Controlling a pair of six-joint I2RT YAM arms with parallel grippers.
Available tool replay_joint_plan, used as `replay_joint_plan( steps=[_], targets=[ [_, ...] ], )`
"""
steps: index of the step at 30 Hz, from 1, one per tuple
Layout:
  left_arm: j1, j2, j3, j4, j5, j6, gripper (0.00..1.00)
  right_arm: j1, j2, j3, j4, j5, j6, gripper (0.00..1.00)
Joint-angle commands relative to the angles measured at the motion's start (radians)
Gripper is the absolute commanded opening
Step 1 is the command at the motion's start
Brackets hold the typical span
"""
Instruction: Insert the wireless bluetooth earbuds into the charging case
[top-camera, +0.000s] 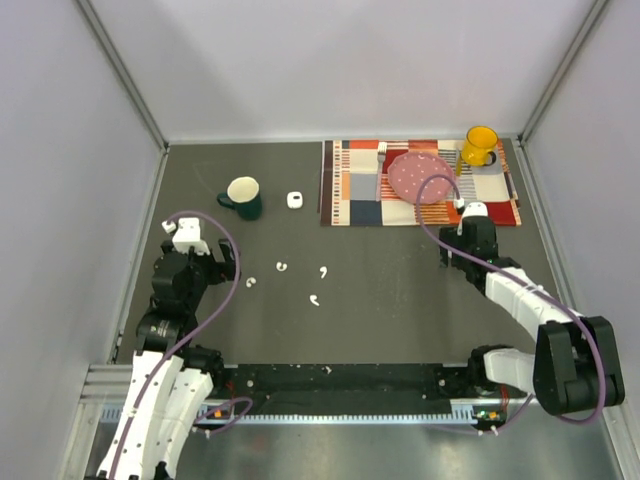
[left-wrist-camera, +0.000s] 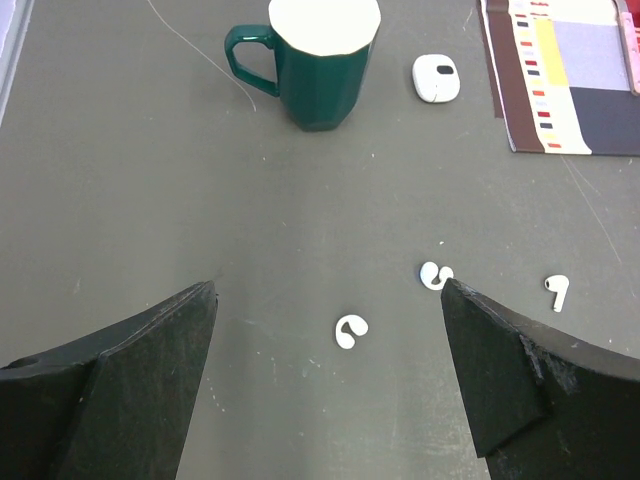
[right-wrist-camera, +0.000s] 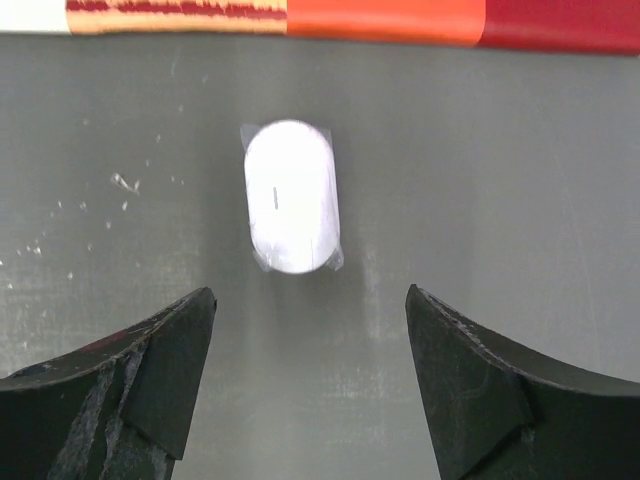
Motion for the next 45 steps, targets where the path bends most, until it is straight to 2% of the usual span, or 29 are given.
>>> replay_joint_plan(
  steps=[1, 7, 11, 32, 38, 45],
  targets=[
    [-0.002, 0.012, 0.006, 0.044, 0.023, 0.011, 0.99, 0.007, 0.02, 0.019, 0.104, 0.014, -0.029, 0.76],
    [-0.001, 0.008, 0.005, 0.047, 0.018, 0.014, 0.99, 0.007, 0.092, 0.08, 0.041, -0.003, -0.029, 0.7],
    [-0.001, 0.011, 0.003, 0.047, 0.023, 0.016, 0.99, 0.007, 0.056, 0.056, 0.053, -0.023, -0.01, 0.75],
    [-0.002, -0.002, 0.006, 0.044, 0.003, 0.024, 0.99, 0.009, 0.071, 0.054, 0.081, -0.012, -0.023, 0.75],
    [-0.002, -0.007, 0.008, 0.041, 0.006, 0.024, 0.99, 0.007, 0.149, 0.094, 0.081, -0.023, -0.073, 0.69],
    [-0.001, -0.007, 0.006, 0.054, 0.072, 0.019, 0.99, 0.009, 0.24, 0.141, 0.101, -0.048, -0.127, 0.66]
  ],
)
